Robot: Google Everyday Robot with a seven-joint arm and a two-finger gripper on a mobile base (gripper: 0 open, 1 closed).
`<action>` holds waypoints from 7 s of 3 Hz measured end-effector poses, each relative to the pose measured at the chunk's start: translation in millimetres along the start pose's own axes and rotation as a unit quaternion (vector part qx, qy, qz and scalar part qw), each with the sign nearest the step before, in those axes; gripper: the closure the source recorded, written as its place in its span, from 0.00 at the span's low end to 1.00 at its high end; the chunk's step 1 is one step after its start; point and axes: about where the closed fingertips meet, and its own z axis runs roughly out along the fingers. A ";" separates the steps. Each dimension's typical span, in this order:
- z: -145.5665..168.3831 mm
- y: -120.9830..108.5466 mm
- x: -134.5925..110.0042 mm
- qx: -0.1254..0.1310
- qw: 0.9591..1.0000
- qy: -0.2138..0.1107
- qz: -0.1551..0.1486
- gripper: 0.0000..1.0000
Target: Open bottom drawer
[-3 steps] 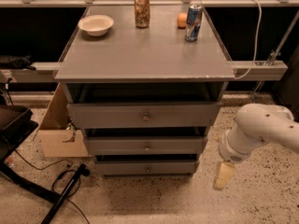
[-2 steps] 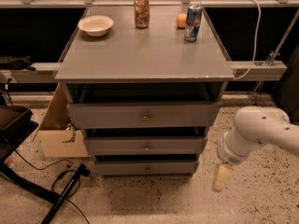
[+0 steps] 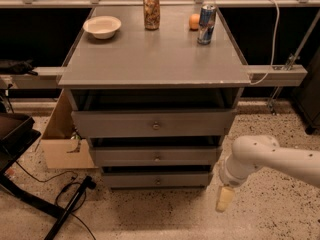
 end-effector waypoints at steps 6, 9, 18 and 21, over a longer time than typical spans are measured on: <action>214.9 -54.6 -23.1 0.022 0.995 -0.003 -0.094 0.00; 290.3 -111.9 -42.3 0.087 0.988 -0.006 -0.130 0.00; 312.3 -113.7 -51.4 0.080 0.995 0.030 -0.053 1.00; 307.8 -94.4 -44.2 0.058 0.997 0.029 -0.045 1.00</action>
Offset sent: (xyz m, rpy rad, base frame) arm 0.0730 0.0385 -0.1653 -0.0481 -0.0875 0.1384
